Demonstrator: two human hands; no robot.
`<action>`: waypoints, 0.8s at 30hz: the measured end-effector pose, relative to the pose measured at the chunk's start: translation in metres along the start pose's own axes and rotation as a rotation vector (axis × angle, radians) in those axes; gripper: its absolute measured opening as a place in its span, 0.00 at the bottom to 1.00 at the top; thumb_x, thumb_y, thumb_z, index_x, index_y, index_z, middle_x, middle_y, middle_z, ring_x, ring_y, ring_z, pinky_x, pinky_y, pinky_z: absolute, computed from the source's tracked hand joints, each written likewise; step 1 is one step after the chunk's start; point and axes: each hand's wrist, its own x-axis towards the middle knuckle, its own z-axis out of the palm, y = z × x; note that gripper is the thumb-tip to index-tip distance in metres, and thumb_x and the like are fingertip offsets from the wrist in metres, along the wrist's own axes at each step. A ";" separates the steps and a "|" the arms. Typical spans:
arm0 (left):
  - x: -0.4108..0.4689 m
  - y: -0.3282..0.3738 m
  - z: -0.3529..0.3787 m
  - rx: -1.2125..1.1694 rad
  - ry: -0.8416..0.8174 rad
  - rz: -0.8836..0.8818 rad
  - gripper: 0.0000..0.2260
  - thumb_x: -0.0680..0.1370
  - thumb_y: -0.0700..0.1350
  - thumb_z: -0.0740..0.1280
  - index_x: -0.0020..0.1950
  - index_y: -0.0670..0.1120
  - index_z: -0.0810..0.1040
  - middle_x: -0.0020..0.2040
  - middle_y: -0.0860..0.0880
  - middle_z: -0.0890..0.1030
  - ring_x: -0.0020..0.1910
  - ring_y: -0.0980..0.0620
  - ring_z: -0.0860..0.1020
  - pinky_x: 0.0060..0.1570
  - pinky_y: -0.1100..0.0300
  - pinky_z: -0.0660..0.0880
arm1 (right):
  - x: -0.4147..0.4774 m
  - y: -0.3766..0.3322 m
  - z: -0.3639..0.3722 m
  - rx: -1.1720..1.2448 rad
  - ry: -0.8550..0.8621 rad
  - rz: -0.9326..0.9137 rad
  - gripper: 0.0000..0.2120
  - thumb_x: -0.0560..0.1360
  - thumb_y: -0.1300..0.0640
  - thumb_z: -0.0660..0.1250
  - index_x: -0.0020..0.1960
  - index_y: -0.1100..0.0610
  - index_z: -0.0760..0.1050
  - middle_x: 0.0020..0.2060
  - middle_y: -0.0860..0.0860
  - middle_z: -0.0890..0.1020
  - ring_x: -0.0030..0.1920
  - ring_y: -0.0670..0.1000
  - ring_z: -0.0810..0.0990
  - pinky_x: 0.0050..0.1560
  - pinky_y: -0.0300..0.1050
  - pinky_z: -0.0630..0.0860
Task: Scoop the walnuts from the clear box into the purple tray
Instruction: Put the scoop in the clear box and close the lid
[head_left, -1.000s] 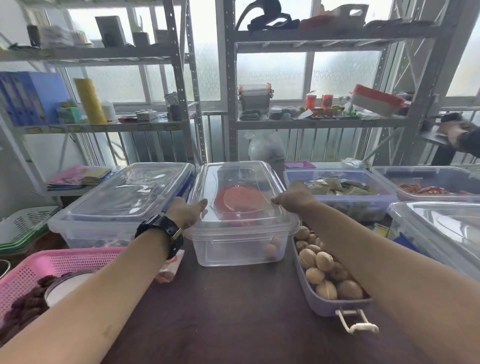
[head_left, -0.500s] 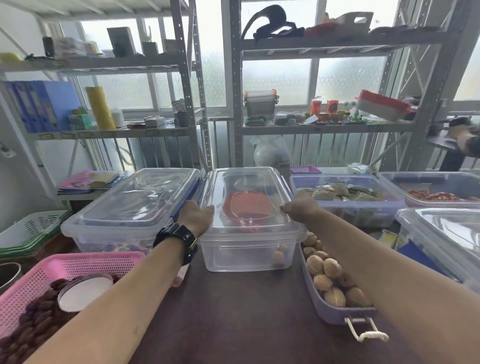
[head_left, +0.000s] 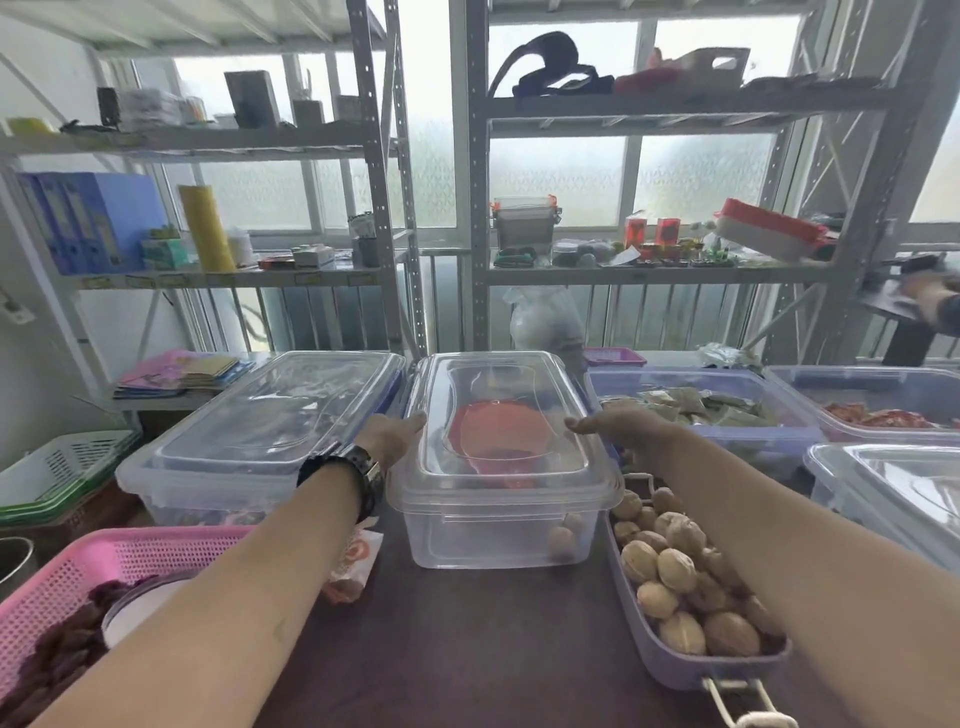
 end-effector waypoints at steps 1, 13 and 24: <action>-0.002 0.001 0.001 0.053 0.032 0.026 0.28 0.81 0.53 0.63 0.70 0.31 0.69 0.63 0.36 0.76 0.63 0.40 0.75 0.61 0.53 0.72 | 0.002 -0.001 0.002 0.019 0.020 -0.001 0.21 0.70 0.52 0.75 0.54 0.64 0.74 0.49 0.59 0.78 0.44 0.56 0.77 0.40 0.47 0.74; 0.007 -0.003 0.004 -0.005 0.105 0.024 0.14 0.79 0.48 0.67 0.51 0.36 0.78 0.42 0.41 0.79 0.43 0.44 0.78 0.42 0.55 0.75 | 0.005 -0.006 -0.001 0.023 0.031 -0.028 0.21 0.70 0.57 0.75 0.56 0.66 0.73 0.44 0.59 0.77 0.41 0.56 0.76 0.37 0.45 0.74; 0.024 -0.014 -0.004 0.006 -0.053 -0.086 0.23 0.84 0.41 0.58 0.77 0.35 0.60 0.76 0.38 0.63 0.75 0.41 0.63 0.73 0.54 0.62 | 0.023 0.007 -0.001 -0.019 0.121 0.074 0.12 0.76 0.61 0.63 0.35 0.62 0.73 0.30 0.57 0.75 0.28 0.53 0.73 0.30 0.43 0.75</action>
